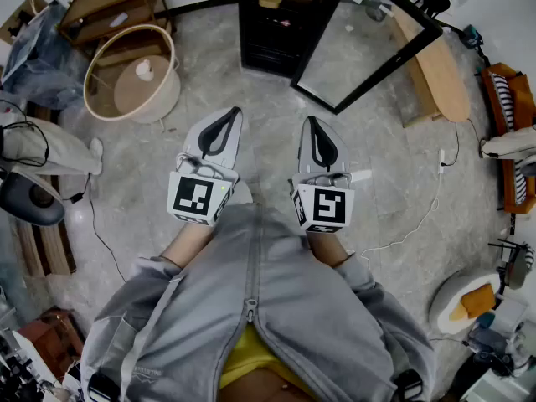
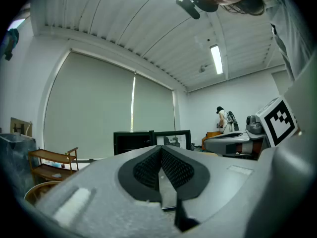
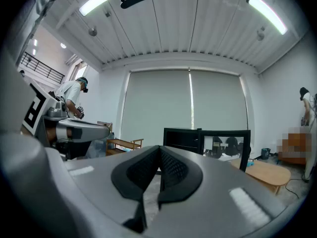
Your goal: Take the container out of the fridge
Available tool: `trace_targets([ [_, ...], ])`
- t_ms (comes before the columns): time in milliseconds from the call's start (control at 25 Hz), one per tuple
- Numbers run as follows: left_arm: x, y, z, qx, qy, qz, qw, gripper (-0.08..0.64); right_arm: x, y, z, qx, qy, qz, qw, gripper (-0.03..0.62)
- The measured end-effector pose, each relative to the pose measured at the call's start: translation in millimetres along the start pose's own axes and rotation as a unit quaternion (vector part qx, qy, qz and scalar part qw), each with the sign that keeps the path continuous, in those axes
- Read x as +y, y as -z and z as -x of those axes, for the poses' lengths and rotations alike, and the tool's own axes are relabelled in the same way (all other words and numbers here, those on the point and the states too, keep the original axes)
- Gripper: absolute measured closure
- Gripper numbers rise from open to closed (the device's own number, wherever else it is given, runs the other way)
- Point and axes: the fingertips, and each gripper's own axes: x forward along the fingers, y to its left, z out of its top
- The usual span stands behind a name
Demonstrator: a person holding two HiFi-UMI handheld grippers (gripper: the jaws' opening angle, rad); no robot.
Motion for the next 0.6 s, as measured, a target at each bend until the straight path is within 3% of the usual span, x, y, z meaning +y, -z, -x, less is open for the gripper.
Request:
trace_targets([
  [440, 49.4, 19.1, -68.2, -0.005, 0.005, 0.010, 0.9999, 0.554, -18.5, 14.5, -80.7, 0.004, -0.008, -0.008, 1.000, 0.592],
  [520, 64.8, 24.2, -91.0, -0.001, 0.010, 0.012, 0.9999, 0.500, -25.7, 15.9, -104.8, 0.007, -0.005, -0.004, 1.000, 0.592],
  [600, 81.5, 25.5, -115.4, 0.003, 0.015, 0.015, 0.9998, 0.499, -33.8, 16.2, -130.7, 0.010, -0.001, -0.003, 1.000, 0.592],
])
